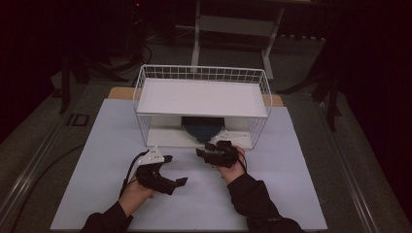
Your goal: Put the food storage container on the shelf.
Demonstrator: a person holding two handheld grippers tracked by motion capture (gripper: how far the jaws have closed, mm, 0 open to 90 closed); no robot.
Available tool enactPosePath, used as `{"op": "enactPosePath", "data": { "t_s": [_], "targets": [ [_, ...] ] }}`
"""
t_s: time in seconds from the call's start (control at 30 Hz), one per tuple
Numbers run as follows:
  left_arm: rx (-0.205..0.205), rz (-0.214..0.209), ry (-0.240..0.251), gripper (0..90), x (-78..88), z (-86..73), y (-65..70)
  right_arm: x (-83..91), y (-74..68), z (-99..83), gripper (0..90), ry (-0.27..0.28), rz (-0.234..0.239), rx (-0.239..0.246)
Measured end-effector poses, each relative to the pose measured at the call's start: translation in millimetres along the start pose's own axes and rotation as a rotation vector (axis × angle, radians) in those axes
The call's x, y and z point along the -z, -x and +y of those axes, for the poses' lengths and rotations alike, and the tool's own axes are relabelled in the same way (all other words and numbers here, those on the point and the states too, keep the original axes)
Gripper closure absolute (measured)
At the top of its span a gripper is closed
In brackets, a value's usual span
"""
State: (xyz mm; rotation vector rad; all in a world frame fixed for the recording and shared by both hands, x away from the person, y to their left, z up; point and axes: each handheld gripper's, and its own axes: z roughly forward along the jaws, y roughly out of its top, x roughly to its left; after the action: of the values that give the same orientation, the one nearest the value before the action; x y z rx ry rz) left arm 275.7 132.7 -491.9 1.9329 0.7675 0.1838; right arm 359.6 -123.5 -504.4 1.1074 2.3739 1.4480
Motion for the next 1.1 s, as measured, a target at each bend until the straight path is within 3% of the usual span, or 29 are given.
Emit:
{"op": "enactPosePath", "data": {
  "t_s": [0.1, 0.13, 0.17, 0.2, 0.23, 0.33, 0.5, 0.7, 0.97, 1.1],
  "targets": [
    [-0.011, 0.011, 0.006, 0.0, 4.4, 3.6, 1.1, 9.0, -5.6, -2.0, 30.5, 0.017, -0.040, 0.033],
    [-0.011, 0.011, 0.006, 0.0, 4.4, 3.6, 1.1, 9.0, -5.6, -2.0, 30.5, 0.017, -0.040, 0.033],
    [-0.013, 0.012, 0.017, 0.0, 7.4, 5.4, 1.2, 13.0, -7.2, -3.2, 24.6, 0.027, -0.038, 0.037],
    [-0.011, 0.013, 0.019, 0.0, 9.0, 6.1, 1.0, 17.6, -8.0, -4.9, 15.9, 0.029, -0.002, 0.031],
    [-0.008, 0.016, 0.017, 0.0, 10.3, 6.5, 1.0, 20.0, -7.8, -6.1, 13.7, 0.028, 0.015, 0.033],
    [-0.003, 0.015, 0.006, 0.0, 14.4, 5.9, 1.1, 26.6, -7.5, -10.4, 12.1, 0.011, 0.021, 0.059],
    [-0.005, 0.012, 0.007, 0.0, 22.5, 4.3, 0.8, 46.3, -1.2, -18.5, 13.8, 0.022, 0.037, 0.025],
    [0.013, -0.028, 0.022, 0.0, 31.5, 3.8, -0.9, 72.3, 7.7, -27.5, 14.3, 0.063, 0.011, -0.007],
    [0.002, -0.032, 0.023, 0.0, 43.6, 0.0, 1.5, 101.5, 7.2, -41.2, 14.6, 0.086, -0.008, 0.005],
    [-0.013, -0.013, 0.025, 0.0, 48.6, -5.5, 3.9, 117.5, 5.1, -50.8, 14.9, 0.095, -0.019, 0.008]
  ]
}}
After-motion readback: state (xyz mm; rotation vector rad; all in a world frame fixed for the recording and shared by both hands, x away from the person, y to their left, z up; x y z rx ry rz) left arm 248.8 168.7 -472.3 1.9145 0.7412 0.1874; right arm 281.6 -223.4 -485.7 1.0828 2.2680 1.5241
